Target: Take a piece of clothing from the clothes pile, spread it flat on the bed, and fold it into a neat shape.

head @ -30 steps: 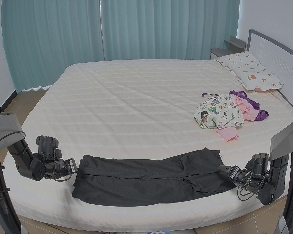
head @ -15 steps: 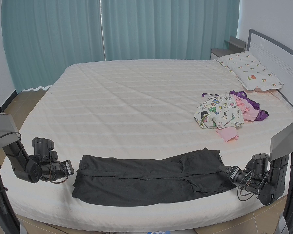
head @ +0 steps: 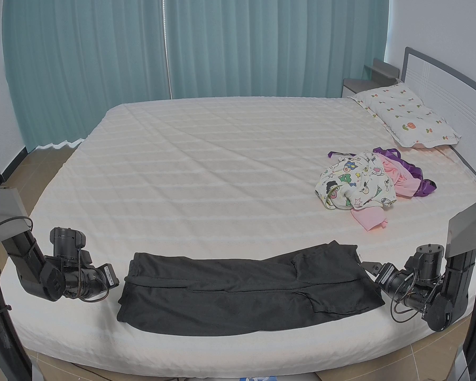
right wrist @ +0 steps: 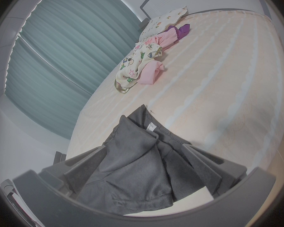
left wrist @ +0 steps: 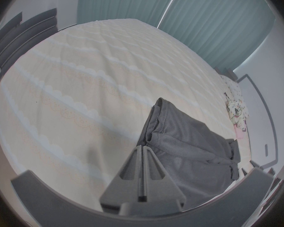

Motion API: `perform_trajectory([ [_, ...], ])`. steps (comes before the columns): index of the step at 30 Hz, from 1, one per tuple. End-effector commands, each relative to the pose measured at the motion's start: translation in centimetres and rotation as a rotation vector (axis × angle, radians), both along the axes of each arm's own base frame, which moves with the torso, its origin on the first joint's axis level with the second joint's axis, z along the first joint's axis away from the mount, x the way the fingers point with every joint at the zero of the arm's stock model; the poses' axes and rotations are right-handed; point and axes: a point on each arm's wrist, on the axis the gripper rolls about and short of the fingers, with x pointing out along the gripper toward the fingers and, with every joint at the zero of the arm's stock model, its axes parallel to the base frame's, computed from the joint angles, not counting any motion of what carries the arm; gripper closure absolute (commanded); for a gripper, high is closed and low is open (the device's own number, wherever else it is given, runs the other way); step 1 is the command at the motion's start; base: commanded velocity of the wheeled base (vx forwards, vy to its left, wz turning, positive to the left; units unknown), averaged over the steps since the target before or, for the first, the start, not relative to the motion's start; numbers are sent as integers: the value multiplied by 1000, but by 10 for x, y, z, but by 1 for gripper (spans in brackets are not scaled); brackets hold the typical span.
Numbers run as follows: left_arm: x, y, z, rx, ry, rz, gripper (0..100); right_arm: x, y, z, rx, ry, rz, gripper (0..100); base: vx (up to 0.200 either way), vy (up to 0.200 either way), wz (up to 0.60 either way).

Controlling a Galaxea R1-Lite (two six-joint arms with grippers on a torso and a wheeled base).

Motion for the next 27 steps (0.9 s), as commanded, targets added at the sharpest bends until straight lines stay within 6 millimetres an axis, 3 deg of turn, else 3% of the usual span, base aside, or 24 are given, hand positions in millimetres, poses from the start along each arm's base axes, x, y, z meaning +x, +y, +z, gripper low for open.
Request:
perform_trajectory([
  [1,0,-6,7,-82,-34,31,100,4,-9,12,16,-62,-16,0,0,0,0],
  [7,5,-14,8,-241,-43,143,100,19,-5,6,71,-72,118,0,0,0,0],
  [12,2,-15,7,-275,-52,128,100,49,0,-4,-14,-54,209,0,0,0,0],
  [19,-1,-15,-2,-292,-27,115,100,90,8,3,-14,-48,284,0,0,0,0],
  [27,-2,-14,-8,-293,-24,118,100,106,16,3,-30,-46,326,0,0,0,0],
])
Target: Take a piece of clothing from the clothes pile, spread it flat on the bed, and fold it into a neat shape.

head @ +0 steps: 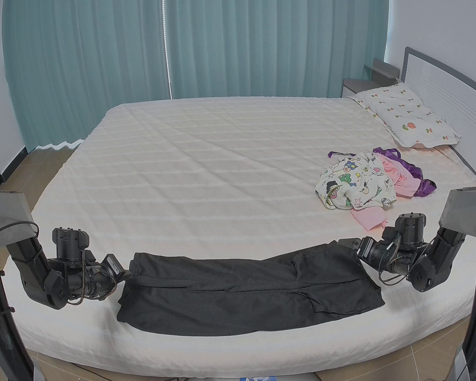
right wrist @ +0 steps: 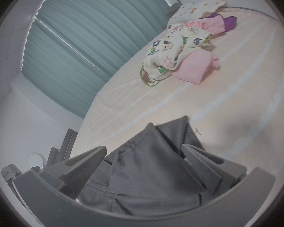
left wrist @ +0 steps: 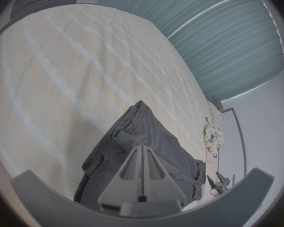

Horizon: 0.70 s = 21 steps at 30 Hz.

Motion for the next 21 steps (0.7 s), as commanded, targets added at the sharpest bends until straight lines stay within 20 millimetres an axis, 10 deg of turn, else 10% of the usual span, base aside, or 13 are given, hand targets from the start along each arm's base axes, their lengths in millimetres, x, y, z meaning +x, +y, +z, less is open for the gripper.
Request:
perform_trajectory([
  [1,-2,0,-9,-2,26,1,100,11,5,-2,-7,-8,23,0,0,0,0],
  [8,-2,0,-12,-2,25,1,100,16,14,-16,-40,26,65,0,0,0,0],
  [9,-1,0,-13,-1,23,2,100,16,15,-19,-46,40,70,100,0,0,0],
  [21,-3,1,-12,-4,25,3,100,16,1,-18,-60,57,32,100,0,0,0],
])
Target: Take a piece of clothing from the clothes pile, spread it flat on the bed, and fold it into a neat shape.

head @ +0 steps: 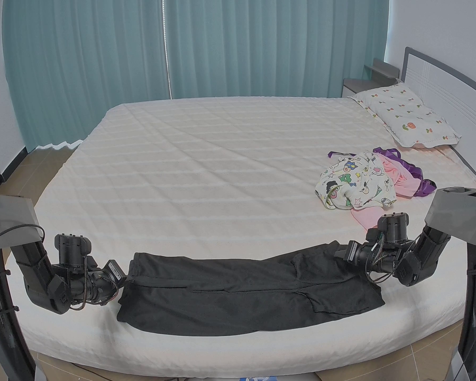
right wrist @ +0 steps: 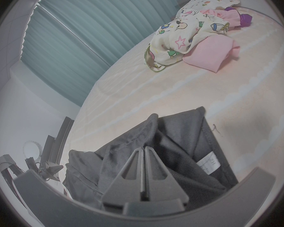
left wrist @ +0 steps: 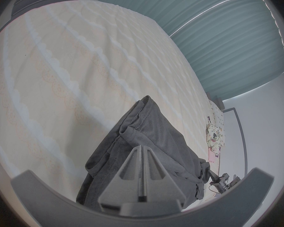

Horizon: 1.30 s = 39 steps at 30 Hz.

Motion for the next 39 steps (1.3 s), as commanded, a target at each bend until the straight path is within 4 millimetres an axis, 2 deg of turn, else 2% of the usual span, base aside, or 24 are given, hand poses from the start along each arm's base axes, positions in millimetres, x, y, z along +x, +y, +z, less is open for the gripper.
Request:
perform_trajectory([
  [1,-1,1,0,0,3,3,100,-3,-11,2,5,8,-33,100,0,0,0],
  [4,-1,1,0,1,3,4,100,-10,-14,2,13,20,-46,100,0,0,0],
  [11,0,3,1,3,-2,10,100,-10,-20,6,50,32,-90,100,0,0,0],
  [12,0,3,1,3,-2,10,100,-10,-21,6,50,32,-92,0,0,0,0],
  [23,3,4,1,36,-12,41,100,-24,-25,15,102,43,-140,0,0,0,0],
  [27,15,5,-1,81,-33,91,100,-33,-25,18,120,52,-153,0,0,0,0],
  [32,18,4,-5,105,-28,114,100,-39,-26,23,140,60,-184,0,0,0,0],
  [33,18,4,-4,105,-31,114,0,-40,-26,21,138,68,-190,0,0,0,0],
  [39,17,4,-3,104,-31,101,0,-45,-27,19,140,88,-197,0,0,0,0],
])
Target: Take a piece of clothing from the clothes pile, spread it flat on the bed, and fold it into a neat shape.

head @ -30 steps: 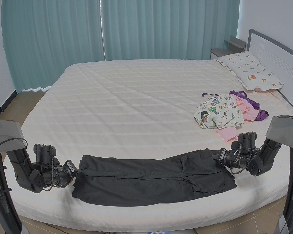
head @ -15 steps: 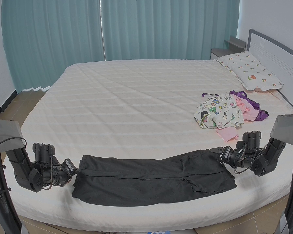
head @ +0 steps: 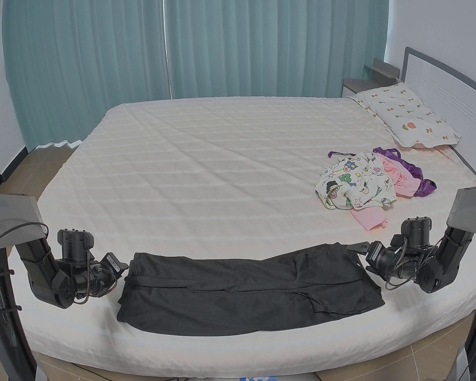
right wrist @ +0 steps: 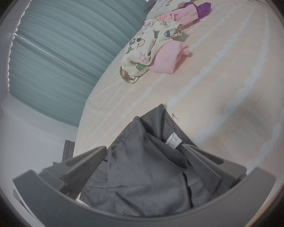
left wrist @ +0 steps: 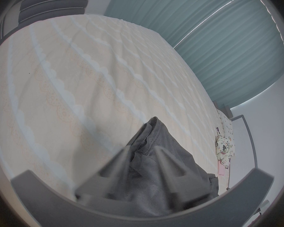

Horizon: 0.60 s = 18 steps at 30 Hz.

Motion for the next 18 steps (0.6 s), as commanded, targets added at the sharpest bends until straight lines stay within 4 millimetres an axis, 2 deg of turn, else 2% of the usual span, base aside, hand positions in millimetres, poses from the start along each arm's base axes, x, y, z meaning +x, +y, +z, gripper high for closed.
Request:
perform_trajectory([
  [1,0,0,-2,2,5,-7,0,-2,-1,1,0,1,-1,0,0,0,0],
  [6,3,-6,-2,1,-3,-27,0,-3,-1,0,1,9,-2,0,0,0,0],
  [14,12,-12,-17,11,22,-44,0,-6,-2,-1,3,-20,-4,0,0,0,0],
  [15,12,-12,-21,21,35,-48,100,-7,-2,-3,1,-32,-5,0,0,0,0],
  [18,9,-11,-20,23,41,-45,100,-8,-3,-4,-1,-34,-7,0,0,0,0],
])
